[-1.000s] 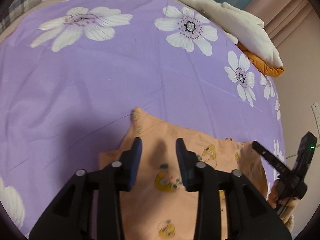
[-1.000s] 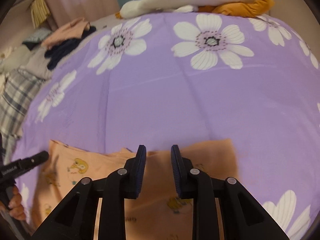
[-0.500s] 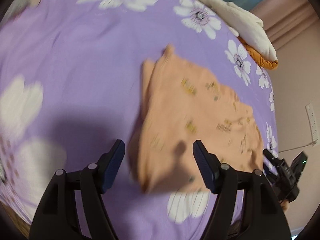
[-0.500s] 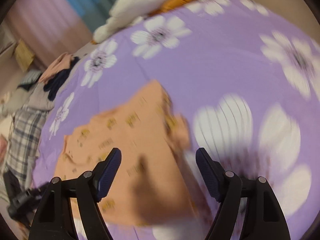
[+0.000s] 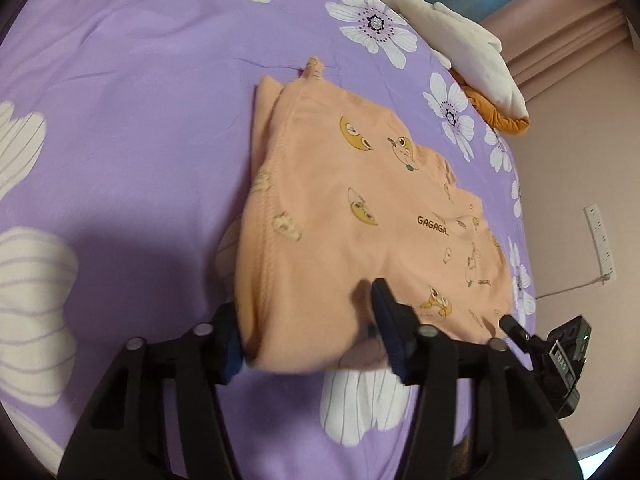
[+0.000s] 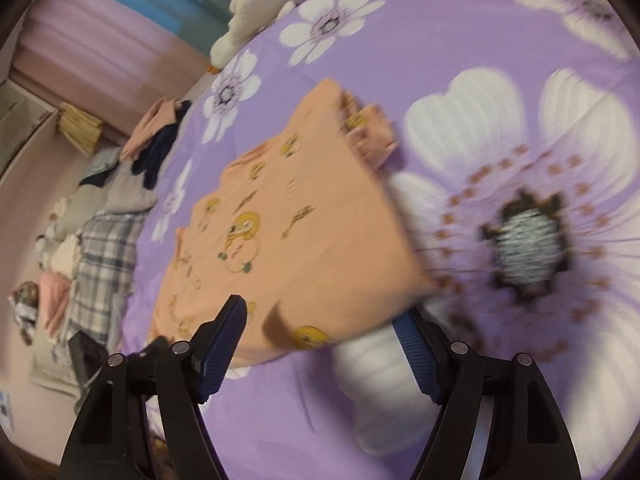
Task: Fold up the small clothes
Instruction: 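Close the right tool on the shirt's side edge, then lift the shirt side with the right tool and fold it across the body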
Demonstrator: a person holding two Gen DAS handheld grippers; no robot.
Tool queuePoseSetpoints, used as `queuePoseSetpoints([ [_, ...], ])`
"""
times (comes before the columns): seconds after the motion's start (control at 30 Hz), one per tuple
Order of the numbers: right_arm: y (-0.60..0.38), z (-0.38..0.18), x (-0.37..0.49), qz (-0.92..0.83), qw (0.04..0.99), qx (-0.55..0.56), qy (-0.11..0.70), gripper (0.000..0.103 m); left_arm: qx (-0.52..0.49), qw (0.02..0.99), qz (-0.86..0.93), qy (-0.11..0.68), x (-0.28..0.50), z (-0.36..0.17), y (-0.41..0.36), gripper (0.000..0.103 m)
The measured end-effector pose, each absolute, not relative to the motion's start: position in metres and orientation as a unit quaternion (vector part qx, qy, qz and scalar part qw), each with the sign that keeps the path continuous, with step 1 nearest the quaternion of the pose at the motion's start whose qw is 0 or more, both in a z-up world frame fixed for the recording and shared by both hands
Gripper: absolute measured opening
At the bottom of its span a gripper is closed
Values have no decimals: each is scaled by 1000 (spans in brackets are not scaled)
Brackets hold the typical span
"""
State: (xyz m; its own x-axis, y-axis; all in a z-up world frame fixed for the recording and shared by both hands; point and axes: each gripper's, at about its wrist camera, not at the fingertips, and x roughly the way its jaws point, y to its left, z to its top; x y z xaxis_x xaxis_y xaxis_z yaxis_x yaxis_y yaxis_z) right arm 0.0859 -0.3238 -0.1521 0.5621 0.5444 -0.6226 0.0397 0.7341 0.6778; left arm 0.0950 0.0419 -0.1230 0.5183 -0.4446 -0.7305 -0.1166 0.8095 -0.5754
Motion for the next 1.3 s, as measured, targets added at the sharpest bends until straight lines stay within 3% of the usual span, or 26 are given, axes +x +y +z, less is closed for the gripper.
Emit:
queuePoseSetpoints([
  [0.07, -317, -153, 97, 150, 828, 328, 429, 77, -299, 816, -105, 484, 104, -129, 39, 27],
  [0.13, -312, -151, 106, 151, 832, 332, 417, 71, -316, 810, -105, 482, 107, -133, 41, 19],
  [0.2, -310, -153, 115, 140, 833, 345, 409, 53, -316, 812, -102, 479, 104, -130, 41, 15],
  [0.23, -309, -155, 120, 129, 835, 346, 407, 26, -314, 815, -101, 477, 101, -126, 41, 12],
  [0.27, -308, -157, 122, 118, 837, 341, 410, 14, -314, 817, -98, 475, 97, -123, 41, 11],
  [0.4, -305, -138, 107, 119, 861, 317, 380, 12, -297, 836, -114, 446, 72, -94, 35, 11],
  [0.63, -328, -102, 59, 88, 883, 301, 350, 11, -268, 828, -137, 473, 32, -86, 4, 11],
  [0.73, -333, -92, 45, 65, 899, 270, 338, 11, -211, 844, -128, 477, 25, -85, -12, 13],
  [1.03, -312, -82, 51, 33, 923, 194, 332, 11, -182, 860, -84, 470, 20, -82, 3, 25],
  [1.3, -274, -49, 46, 67, 947, 109, 293, 11, -158, 887, 7, 434, 6, -69, 40, 42],
])
